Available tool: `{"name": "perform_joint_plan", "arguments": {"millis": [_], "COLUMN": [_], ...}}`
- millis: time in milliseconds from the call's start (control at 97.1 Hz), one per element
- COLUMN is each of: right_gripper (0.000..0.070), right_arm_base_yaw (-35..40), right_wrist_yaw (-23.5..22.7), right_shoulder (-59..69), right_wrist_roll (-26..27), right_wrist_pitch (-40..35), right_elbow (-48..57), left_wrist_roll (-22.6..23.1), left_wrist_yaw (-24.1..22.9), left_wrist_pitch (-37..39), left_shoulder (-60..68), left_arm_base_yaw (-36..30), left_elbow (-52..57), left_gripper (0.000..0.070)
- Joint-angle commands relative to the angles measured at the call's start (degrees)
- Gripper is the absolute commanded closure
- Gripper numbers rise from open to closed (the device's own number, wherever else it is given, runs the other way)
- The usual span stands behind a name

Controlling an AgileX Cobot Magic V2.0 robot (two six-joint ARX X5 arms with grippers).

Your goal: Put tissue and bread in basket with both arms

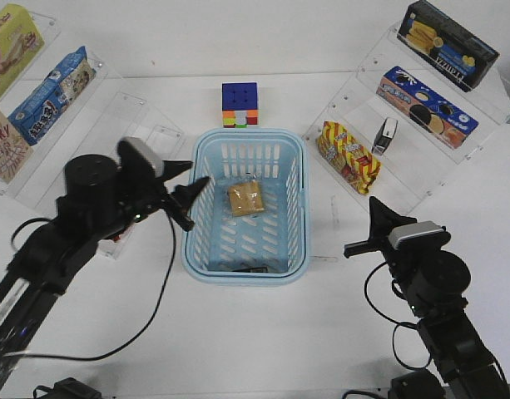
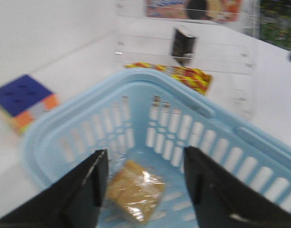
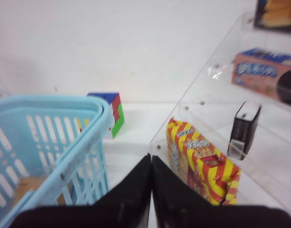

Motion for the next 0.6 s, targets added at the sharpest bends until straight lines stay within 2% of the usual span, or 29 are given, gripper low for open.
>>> {"name": "perform_joint_plan", "arguments": {"millis": [0,185,268,350,484,587], "right_gripper": [0.0700,0.0700,0.0700,0.0700,0.0700,0.0700], "right_arm_base_yaw": [-0.4,-1.2,-1.2,-1.2,-1.2,-1.2], "right_wrist_yaw": [1.4,3.6,3.6,3.2,2.6,2.8], "right_shoulder": [-0.6,-1.3,-1.3,-1.3,-1.3,-1.3], "right_wrist_roll": [0.0,-2.3,-2.2,-2.2,-2.2,-2.3], "right_wrist_pitch": [0.3,0.7,1.4,1.4,1.4,1.4], "right_elbow": [0.2,-0.4,-0.4,-0.4,-0.4,-0.4], "left_wrist_roll": [-0.3,-5.0,-7.5,-9.2,-10.1,-10.7], "left_wrist_yaw": [-7.3,-18.6,-21.8,-23.5,-23.5,-23.5], "left_wrist_pitch": [-1.8,-10.1,-10.3,-4.3,12.7,21.1], "left_shoulder": [-3.3,-12.0,-16.4,-22.1,-31.3,-35.4], "left_arm_base_yaw": [0.2,2.4,3.5,4.3,4.9,4.9], "left_elbow": [1.7,0.6,-4.4,-14.5,-33.4,-42.1], "left_gripper": [0.0700,0.0699,0.0699,0.0700,0.0700,0.0699]}}
